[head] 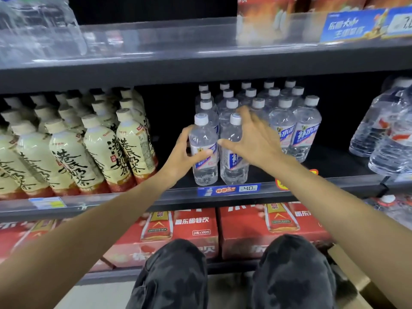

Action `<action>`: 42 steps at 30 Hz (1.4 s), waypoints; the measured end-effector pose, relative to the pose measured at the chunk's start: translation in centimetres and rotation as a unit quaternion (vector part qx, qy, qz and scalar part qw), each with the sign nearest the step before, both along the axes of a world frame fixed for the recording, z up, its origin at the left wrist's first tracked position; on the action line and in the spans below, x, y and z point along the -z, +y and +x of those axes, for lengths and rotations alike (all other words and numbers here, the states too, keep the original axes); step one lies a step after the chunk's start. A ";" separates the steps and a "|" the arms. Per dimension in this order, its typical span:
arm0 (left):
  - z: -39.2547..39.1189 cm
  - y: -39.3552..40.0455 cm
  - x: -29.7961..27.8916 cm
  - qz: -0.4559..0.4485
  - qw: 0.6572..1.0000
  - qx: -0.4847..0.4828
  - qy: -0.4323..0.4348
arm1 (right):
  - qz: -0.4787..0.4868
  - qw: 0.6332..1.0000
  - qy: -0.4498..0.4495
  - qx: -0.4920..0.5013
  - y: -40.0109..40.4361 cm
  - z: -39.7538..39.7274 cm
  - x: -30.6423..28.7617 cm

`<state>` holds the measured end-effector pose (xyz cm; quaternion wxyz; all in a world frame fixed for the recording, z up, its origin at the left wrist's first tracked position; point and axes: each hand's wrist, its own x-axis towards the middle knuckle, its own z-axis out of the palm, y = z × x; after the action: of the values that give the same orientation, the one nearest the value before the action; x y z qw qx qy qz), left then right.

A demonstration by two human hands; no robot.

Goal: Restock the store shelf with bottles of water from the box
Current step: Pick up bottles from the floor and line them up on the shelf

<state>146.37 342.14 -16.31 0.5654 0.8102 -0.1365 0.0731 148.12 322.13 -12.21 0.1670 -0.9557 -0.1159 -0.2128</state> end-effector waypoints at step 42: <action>0.2 -0.9 0.6 0.170 0.977 -0.099 -0.083 | -0.137 0.990 0.015 -0.011 -0.2 -1.9 -1.2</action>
<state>146.54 341.23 -16.89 0.3960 0.8951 -0.1125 0.1712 146.23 321.93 -11.03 0.0384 -0.9714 -0.1521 -0.1783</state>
